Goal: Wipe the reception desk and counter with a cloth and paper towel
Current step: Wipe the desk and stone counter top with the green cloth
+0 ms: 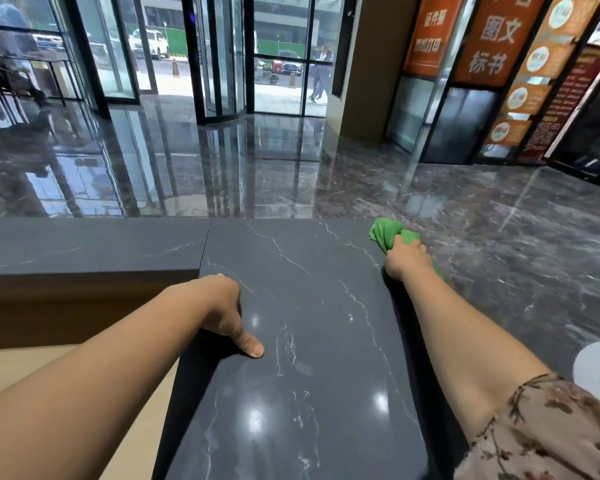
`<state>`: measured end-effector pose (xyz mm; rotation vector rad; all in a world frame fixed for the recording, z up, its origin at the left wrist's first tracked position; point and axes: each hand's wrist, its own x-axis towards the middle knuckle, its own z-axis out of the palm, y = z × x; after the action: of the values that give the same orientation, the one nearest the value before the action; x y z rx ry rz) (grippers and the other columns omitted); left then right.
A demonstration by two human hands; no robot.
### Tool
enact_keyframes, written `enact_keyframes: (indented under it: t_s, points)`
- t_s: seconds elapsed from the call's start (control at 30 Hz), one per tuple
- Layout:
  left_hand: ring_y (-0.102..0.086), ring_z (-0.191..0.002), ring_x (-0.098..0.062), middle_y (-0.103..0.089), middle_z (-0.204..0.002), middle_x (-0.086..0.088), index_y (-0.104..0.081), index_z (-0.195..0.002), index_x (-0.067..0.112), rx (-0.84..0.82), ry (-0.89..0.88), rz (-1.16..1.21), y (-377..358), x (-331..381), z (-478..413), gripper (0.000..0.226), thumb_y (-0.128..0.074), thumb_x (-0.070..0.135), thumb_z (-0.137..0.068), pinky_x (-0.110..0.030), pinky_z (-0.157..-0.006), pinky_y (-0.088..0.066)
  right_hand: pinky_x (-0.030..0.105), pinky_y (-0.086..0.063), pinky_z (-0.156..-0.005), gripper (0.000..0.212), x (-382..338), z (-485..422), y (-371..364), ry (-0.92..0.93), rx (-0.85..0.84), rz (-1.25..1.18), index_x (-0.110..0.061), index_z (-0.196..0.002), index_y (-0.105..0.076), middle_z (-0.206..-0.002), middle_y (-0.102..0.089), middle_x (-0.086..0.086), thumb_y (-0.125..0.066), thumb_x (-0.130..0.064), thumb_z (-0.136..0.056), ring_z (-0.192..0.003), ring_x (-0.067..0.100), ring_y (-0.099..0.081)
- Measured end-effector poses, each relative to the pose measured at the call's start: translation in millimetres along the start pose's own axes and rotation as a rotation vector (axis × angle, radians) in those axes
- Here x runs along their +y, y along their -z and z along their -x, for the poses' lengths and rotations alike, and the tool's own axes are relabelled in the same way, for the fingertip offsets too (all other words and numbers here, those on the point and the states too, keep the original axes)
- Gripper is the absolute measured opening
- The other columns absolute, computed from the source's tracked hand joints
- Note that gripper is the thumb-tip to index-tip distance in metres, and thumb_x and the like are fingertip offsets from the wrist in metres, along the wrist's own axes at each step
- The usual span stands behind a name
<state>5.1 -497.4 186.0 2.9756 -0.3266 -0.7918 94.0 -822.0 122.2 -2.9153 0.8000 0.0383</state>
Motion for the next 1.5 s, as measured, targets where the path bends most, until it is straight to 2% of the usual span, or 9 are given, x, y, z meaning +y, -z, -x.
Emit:
enact_keyframes:
  t_s: [0.33, 0.6, 0.9, 1.07, 1.2, 1.27, 1.33, 1.4, 1.5]
  points:
    - [-0.060, -0.088, -0.023, -0.059, -0.080, 0.002, -0.070, -0.100, 0.013, -0.098, 0.034, -0.141, 11, 10, -22, 0.077, -0.082, 0.068, -0.048, -0.033, -0.090, -0.053, 0.045, -0.010, -0.118, 0.063, -52, -52, 8, 0.128, -0.059, -0.031, -0.022, -0.152, -0.018, -0.160, -0.004, 0.019, -0.035, -0.009, -0.093, -0.147, 0.034, -0.006]
    - [-0.057, -0.113, -0.027, -0.063, -0.119, -0.007, -0.063, -0.121, 0.009, -0.109, 0.026, -0.183, 12, 13, -27, 0.086, -0.077, 0.066, -0.058, -0.030, -0.095, -0.044, 0.043, -0.009, -0.120, 0.071, -133, -28, -1, 0.493, -0.183, -0.134, -0.031, -0.152, -0.026, -0.161, -0.013, 0.008, -0.041, -0.007, -0.087, -0.148, 0.028, -0.010]
    - [-0.056, -0.089, -0.027, -0.057, -0.093, -0.005, -0.064, -0.096, 0.006, 0.003, 0.018, -0.019, 5, 1, -9, 0.081, -0.082, 0.069, -0.047, -0.031, -0.081, -0.049, 0.037, -0.010, -0.121, 0.061, -99, 76, -4, 0.744, -0.273, -0.210, -0.030, -0.150, -0.031, -0.162, -0.009, -0.001, -0.048, -0.014, -0.094, -0.150, 0.017, -0.008]
    - [-0.044, -0.122, -0.028, -0.041, -0.129, -0.007, -0.041, -0.134, 0.010, 0.095, -0.032, 0.053, -12, -16, 4, 0.119, -0.075, 0.078, -0.043, -0.038, -0.105, -0.040, 0.041, -0.022, -0.118, 0.055, -32, 89, -2, 0.590, -0.124, -0.091, -0.032, -0.148, -0.034, -0.162, -0.011, 0.002, -0.047, -0.034, -0.095, -0.149, 0.016, -0.003]
    - [-0.026, -0.141, -0.027, -0.029, -0.148, -0.008, -0.032, -0.143, 0.008, 0.157, -0.096, 0.005, -19, -20, 13, 0.122, -0.069, 0.080, -0.051, -0.040, -0.112, -0.034, 0.041, -0.018, -0.117, 0.041, -10, 70, 0, 0.345, 0.056, -0.039, -0.006, -0.125, -0.056, -0.162, 0.004, 0.014, -0.048, -0.030, -0.093, -0.149, 0.025, 0.008]
    - [-0.018, -0.145, -0.025, -0.023, -0.154, -0.007, -0.027, -0.147, 0.008, 0.210, -0.149, -0.026, -18, -22, 15, 0.120, -0.069, 0.076, -0.058, -0.039, -0.115, -0.030, 0.041, -0.018, -0.119, 0.050, -25, 56, -1, 0.289, 0.049, -0.082, 0.005, -0.134, -0.044, -0.162, 0.001, 0.015, -0.046, -0.022, -0.092, -0.149, 0.031, -0.006]
    - [-0.009, -0.149, -0.022, -0.011, -0.160, -0.007, -0.021, -0.150, 0.009, 0.241, -0.181, -0.018, -16, -25, 18, 0.116, -0.068, 0.071, -0.065, -0.039, -0.118, -0.024, 0.042, -0.018, -0.118, 0.061, -49, 44, -1, 0.248, 0.028, -0.088, -0.003, -0.149, -0.024, -0.161, -0.007, 0.014, -0.041, -0.023, -0.094, -0.145, 0.036, -0.017]
    - [-0.004, -0.149, -0.021, -0.004, -0.162, -0.006, -0.019, -0.151, 0.011, 0.287, -0.191, -0.007, -12, -32, 18, 0.103, -0.065, 0.063, -0.076, -0.038, -0.119, -0.022, 0.043, -0.010, -0.120, 0.064, -81, 39, -3, 0.266, -0.022, -0.042, -0.019, -0.156, -0.007, -0.162, -0.005, 0.012, -0.033, -0.028, -0.098, -0.147, 0.036, -0.011]
    - [-0.011, -0.148, -0.020, -0.008, -0.161, -0.003, -0.023, -0.150, 0.013, 0.367, -0.174, 0.033, -8, -46, 20, 0.077, -0.059, 0.045, -0.090, -0.038, -0.116, -0.027, 0.043, -0.008, -0.120, 0.060, -137, 48, -12, 0.391, -0.060, 0.011, -0.022, -0.155, -0.006, -0.162, -0.003, 0.013, -0.029, -0.026, -0.100, -0.148, 0.035, -0.009]
